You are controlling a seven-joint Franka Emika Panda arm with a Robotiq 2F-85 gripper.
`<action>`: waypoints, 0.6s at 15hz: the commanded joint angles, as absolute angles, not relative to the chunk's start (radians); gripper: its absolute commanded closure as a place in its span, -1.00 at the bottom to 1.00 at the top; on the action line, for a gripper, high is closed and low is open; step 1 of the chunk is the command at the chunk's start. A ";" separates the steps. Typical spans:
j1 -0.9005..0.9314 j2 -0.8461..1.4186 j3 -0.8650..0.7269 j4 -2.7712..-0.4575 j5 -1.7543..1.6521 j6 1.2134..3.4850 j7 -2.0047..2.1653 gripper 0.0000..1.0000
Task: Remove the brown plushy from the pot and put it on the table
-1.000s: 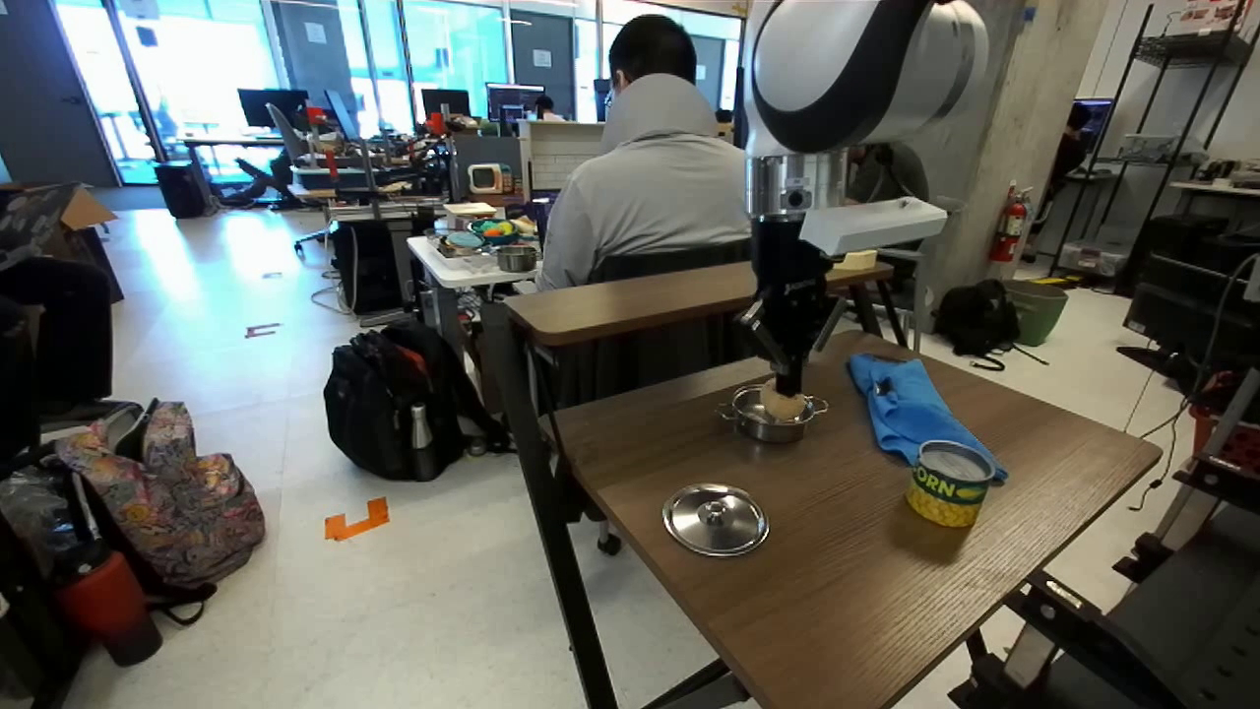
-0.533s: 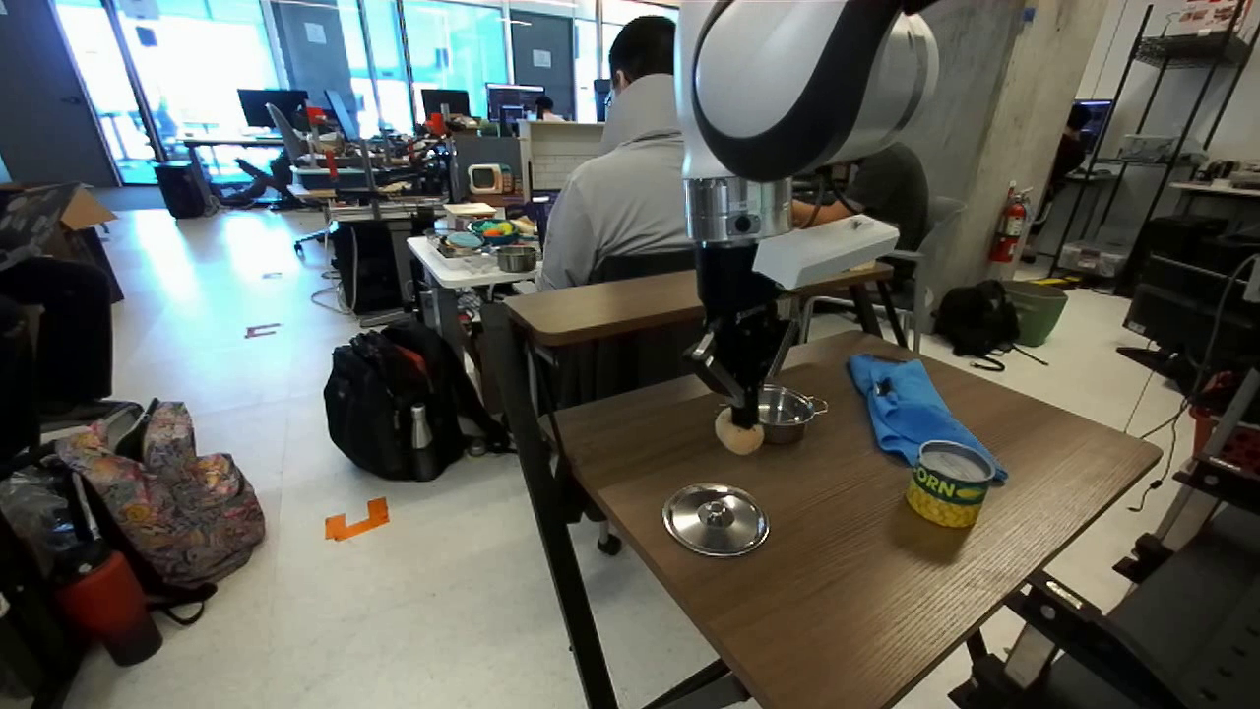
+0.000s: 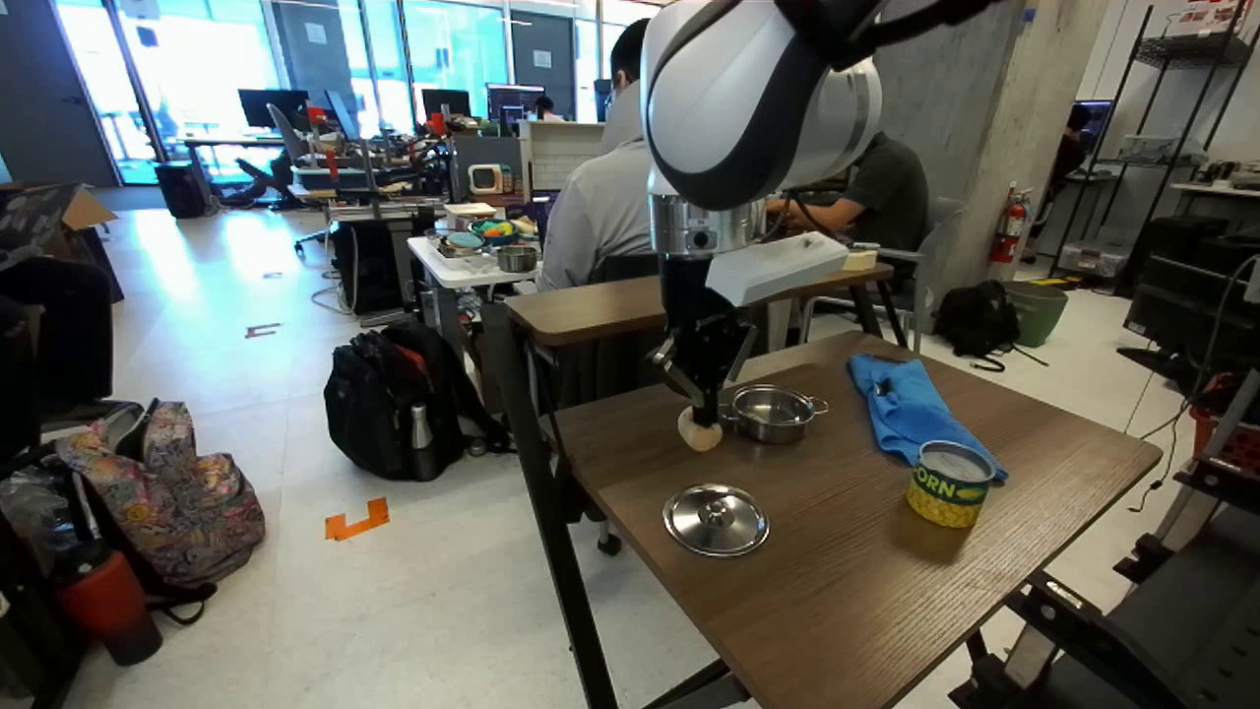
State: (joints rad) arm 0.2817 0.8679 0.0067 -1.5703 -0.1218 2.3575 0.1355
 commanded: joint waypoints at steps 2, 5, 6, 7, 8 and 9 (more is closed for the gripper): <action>0.287 0.970 0.000 -1.440 -0.133 2.331 0.164 0.98; 0.284 0.998 0.004 -1.410 -0.119 2.327 0.179 0.40; 0.282 1.000 0.006 -1.405 -0.115 2.326 0.183 0.28; 0.283 0.999 0.004 -1.404 -0.114 2.327 0.191 0.16; 0.282 0.986 0.001 -1.417 -0.113 2.341 0.201 0.03; 0.275 0.957 0.006 -1.442 -0.108 2.342 0.203 -0.13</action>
